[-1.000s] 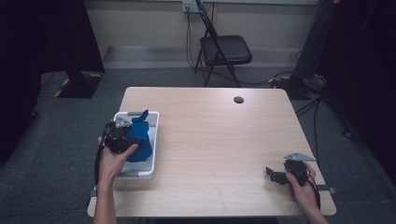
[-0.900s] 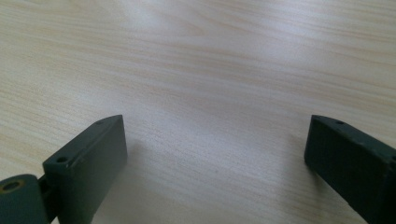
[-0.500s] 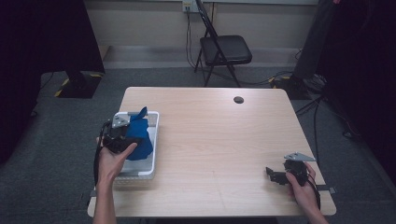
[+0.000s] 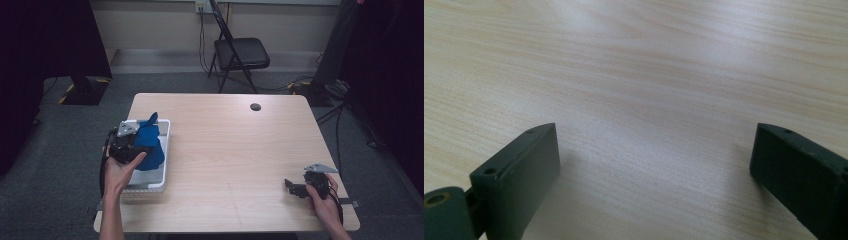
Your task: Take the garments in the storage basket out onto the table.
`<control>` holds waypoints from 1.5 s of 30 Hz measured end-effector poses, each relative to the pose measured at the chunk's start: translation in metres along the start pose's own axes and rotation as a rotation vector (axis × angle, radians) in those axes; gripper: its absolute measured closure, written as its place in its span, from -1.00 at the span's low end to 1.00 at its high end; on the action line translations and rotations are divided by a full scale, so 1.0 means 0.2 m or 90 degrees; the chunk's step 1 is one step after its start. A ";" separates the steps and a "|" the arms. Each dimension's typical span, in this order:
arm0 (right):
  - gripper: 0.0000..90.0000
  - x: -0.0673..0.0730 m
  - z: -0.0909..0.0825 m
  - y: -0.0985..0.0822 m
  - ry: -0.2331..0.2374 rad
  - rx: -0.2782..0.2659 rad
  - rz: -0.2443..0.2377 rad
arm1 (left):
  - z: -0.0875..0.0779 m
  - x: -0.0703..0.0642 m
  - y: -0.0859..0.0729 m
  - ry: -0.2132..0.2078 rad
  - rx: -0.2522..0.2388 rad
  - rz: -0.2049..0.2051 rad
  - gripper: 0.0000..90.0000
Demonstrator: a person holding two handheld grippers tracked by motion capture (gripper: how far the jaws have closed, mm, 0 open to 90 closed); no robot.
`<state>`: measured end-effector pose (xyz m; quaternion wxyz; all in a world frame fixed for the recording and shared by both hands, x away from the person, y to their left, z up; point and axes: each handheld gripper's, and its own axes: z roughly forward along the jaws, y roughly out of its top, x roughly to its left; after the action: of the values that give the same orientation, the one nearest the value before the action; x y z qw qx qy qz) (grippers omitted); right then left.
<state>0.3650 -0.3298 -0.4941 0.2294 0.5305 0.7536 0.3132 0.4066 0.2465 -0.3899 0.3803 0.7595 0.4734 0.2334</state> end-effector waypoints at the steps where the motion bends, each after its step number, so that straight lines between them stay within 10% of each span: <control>1: -0.90 0.00 0.00 0.00 0.000 0.000 0.000 | 0.00 -0.01 0.01 0.004 0.001 0.006 0.26; 45: -0.90 0.00 0.00 0.00 0.000 0.000 0.000 | -0.11 -0.12 0.12 -0.031 -0.075 -0.001 0.26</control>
<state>0.3650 -0.3298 -0.4941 0.2293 0.5305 0.7536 0.3132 0.3929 0.2259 -0.3564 0.4358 0.7409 0.4498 0.2425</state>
